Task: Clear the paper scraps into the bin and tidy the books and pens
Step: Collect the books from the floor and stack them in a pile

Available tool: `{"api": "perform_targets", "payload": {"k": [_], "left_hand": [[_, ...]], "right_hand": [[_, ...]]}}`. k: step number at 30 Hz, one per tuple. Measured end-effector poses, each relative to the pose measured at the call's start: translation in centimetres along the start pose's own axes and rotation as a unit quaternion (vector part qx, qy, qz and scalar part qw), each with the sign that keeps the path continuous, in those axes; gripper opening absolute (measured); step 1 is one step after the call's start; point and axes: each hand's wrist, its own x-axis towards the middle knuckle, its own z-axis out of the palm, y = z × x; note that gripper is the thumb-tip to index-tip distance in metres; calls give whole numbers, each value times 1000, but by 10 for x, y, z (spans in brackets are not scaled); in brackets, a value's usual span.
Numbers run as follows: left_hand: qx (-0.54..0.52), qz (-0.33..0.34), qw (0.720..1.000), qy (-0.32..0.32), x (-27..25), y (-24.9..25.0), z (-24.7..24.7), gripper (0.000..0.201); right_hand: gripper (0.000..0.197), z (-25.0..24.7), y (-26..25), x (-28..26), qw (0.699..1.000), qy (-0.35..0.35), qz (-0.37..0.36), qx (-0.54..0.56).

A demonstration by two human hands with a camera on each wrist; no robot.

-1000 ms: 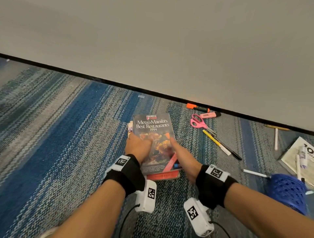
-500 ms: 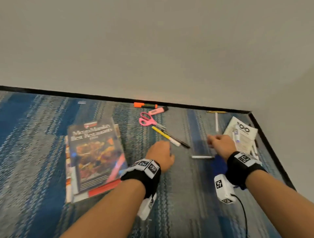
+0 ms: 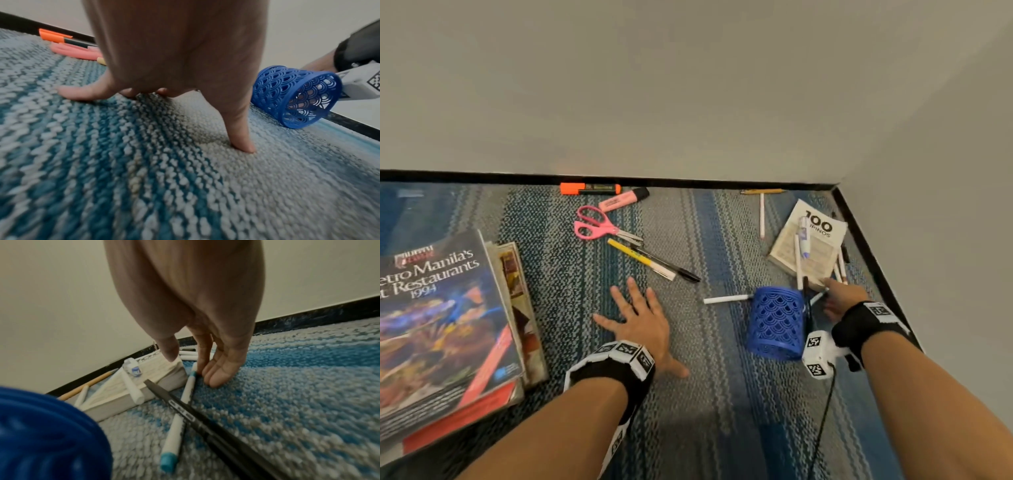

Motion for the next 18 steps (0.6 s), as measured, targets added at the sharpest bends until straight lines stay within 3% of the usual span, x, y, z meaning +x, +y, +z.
{"api": "perform_targets", "payload": {"k": [6, 10, 13, 18], "left_hand": [[11, -11, 1000, -9, 2, 1, 3, 158], [13, -17, 1000, -16, 3, 3, 3, 159], [16, -15, 1000, -14, 4, 3, 3, 158], [21, -11, 1000, -8, 3, 4, 3, 158]], "right_hand": [[85, 10, -8, -15, 999, 13, -29, -32], [108, 15, -10, -3, 999, -19, -19, 41], [85, 17, -14, -6, 994, -39, -4, 107], [25, 19, -24, -17, 973, -92, -17, 212]]}}
